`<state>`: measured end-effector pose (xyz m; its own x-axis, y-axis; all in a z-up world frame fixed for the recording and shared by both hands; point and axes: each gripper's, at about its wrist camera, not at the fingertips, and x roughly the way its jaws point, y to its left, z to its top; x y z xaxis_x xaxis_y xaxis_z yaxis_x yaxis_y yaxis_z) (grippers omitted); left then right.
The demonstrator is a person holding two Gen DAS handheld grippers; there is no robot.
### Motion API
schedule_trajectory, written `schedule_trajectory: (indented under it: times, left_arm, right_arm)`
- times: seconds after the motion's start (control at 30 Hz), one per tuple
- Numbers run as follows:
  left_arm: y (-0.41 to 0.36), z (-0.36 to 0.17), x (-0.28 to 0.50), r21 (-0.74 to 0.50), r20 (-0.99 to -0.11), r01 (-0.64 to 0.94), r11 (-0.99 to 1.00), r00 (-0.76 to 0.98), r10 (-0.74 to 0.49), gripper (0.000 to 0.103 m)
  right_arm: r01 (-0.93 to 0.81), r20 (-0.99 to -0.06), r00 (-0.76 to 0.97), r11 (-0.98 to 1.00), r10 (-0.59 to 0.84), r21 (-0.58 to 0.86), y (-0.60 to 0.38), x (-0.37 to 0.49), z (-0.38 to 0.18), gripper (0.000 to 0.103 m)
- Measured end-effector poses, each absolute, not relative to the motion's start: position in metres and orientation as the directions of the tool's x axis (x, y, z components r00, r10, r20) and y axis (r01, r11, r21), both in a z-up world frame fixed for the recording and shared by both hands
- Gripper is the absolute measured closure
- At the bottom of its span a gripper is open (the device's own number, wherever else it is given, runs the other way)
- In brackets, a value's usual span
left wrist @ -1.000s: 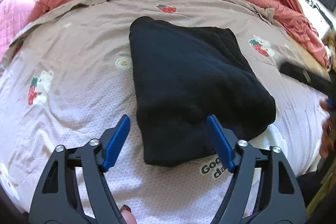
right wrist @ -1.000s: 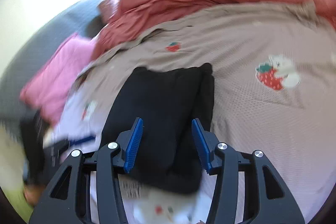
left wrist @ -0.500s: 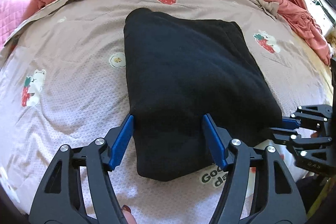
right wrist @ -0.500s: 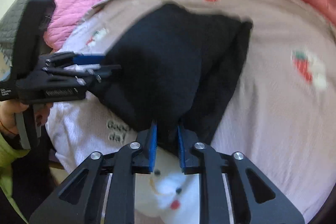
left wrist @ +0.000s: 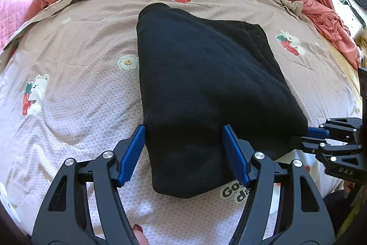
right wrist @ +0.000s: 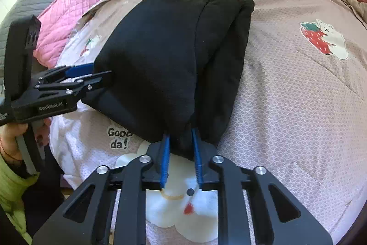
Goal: Fold small clothes
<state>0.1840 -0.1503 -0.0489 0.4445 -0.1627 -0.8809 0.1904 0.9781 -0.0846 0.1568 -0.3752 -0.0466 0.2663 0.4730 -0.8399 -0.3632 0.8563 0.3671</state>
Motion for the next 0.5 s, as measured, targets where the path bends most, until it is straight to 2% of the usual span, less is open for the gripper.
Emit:
schedule_trajectory:
  times: [0.13,0.23,0.3,0.5]
  left_arm:
    - [-0.148,-0.049,0.186,-0.092,-0.881,0.180,0.979,0.443,-0.165,0.043]
    - [-0.148,-0.049,0.185,-0.091,-0.880,0.179,0.980,0.445,-0.164,0.043]
    - [-0.148,-0.049,0.184,-0.090,-0.880,0.178,0.980,0.447,-0.162,0.043]
    - [-0.150,-0.049,0.183,-0.086,-0.876,0.173,0.981,0.456,-0.157,0.043]
  right_arm:
    - [-0.338,-0.789,0.367,0.861,0.493,0.381,-0.389,0.153,-0.030,0.060]
    - [-0.335,-0.738,0.465,0.869,0.490,0.365,-0.395,0.151,-0.014,0.060]
    - [-0.355,-0.716,0.526,0.884,0.459,0.305,-0.390,0.149,-0.004,0.060]
    - [-0.346,-0.715,0.566,0.905,0.411,0.246,-0.359,0.166,-0.008,0.060]
